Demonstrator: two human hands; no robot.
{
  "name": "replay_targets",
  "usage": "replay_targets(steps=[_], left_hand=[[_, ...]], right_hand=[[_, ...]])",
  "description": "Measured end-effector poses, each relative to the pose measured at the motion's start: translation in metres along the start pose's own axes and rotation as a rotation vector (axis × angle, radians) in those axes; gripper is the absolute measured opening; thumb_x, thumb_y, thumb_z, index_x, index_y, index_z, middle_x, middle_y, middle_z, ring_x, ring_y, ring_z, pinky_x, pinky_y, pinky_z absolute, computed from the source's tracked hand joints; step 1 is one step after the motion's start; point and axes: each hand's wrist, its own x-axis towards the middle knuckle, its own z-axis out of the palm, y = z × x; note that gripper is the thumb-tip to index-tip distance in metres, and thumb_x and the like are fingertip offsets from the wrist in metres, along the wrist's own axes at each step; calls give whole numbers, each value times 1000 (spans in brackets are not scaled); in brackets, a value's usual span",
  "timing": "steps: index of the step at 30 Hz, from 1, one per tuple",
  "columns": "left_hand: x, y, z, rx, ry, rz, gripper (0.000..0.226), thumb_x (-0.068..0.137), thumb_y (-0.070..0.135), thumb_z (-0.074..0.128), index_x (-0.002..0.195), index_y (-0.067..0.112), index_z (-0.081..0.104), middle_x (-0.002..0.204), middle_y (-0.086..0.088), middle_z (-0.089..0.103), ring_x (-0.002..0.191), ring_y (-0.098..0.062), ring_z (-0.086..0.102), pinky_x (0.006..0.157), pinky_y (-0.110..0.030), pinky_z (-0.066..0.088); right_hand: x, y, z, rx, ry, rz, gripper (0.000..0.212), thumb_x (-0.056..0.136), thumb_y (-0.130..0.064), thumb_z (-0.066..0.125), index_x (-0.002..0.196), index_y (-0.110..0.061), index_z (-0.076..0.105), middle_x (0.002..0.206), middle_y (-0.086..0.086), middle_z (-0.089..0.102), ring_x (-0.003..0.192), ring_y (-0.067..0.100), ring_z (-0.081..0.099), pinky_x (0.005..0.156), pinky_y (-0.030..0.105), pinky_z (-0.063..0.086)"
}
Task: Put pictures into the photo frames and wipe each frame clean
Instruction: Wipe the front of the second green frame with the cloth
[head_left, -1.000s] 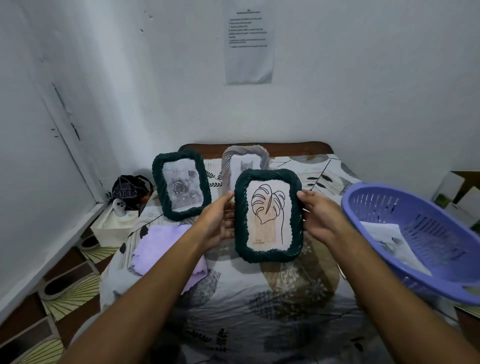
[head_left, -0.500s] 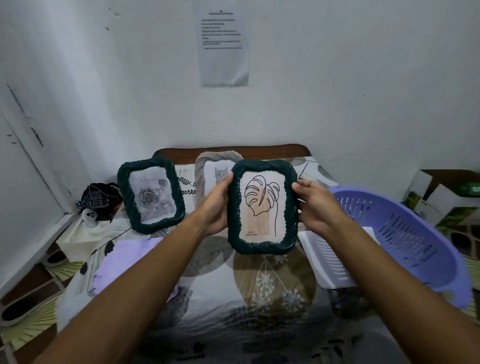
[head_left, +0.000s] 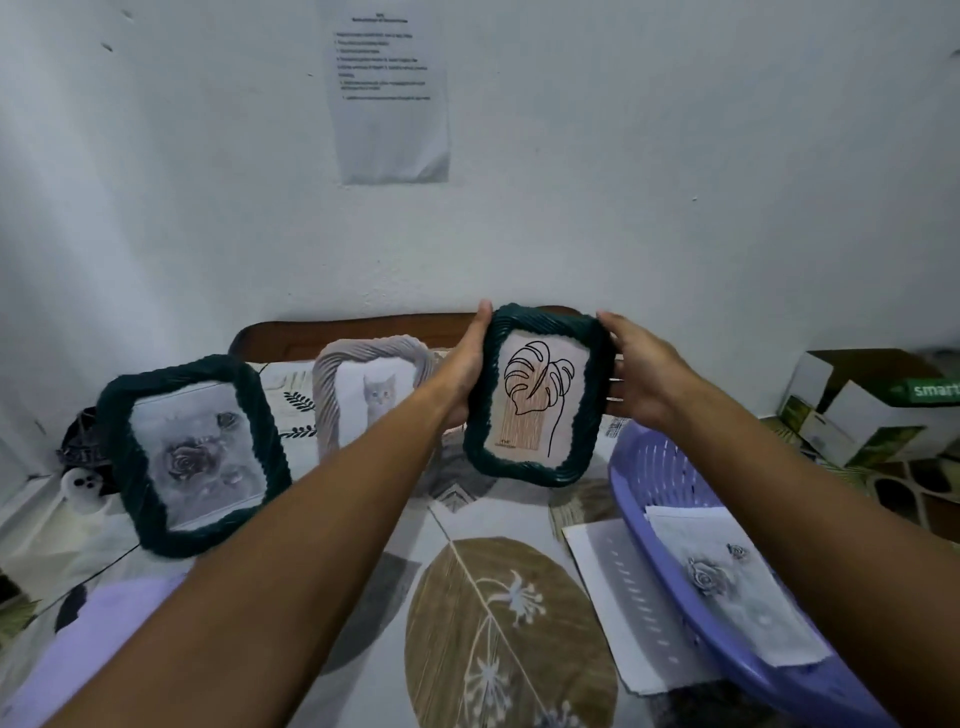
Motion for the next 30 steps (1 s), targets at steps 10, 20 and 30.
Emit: replay_targets(steps=[10, 20, 30], left_hand=[[45, -33, 8, -50, 26, 20, 84, 77, 81, 39, 119, 13, 65, 112, -18, 69, 105, -35, 65, 98, -53, 47], [57, -44, 4, -45, 122, -12, 92, 59, 85, 49, 112, 13, 69, 105, -18, 71, 100, -37, 67, 96, -55, 48], [51, -44, 4, -27, 161, -41, 91, 58, 85, 47, 108, 12, 70, 97, -15, 73, 94, -34, 69, 91, -51, 52]], right_hand=[[42, 12, -15, -64, 1, 127, 27, 89, -44, 58, 92, -17, 58, 81, 6, 62, 75, 24, 60, 60, 31, 45], [55, 16, -12, -89, -32, 176, 30, 91, -42, 55, 104, -15, 57, 94, 11, 62, 85, 29, 59, 68, 37, 47], [53, 16, -11, -119, -37, 185, 30, 93, -43, 52, 105, -16, 57, 93, 11, 62, 84, 29, 59, 65, 35, 45]])
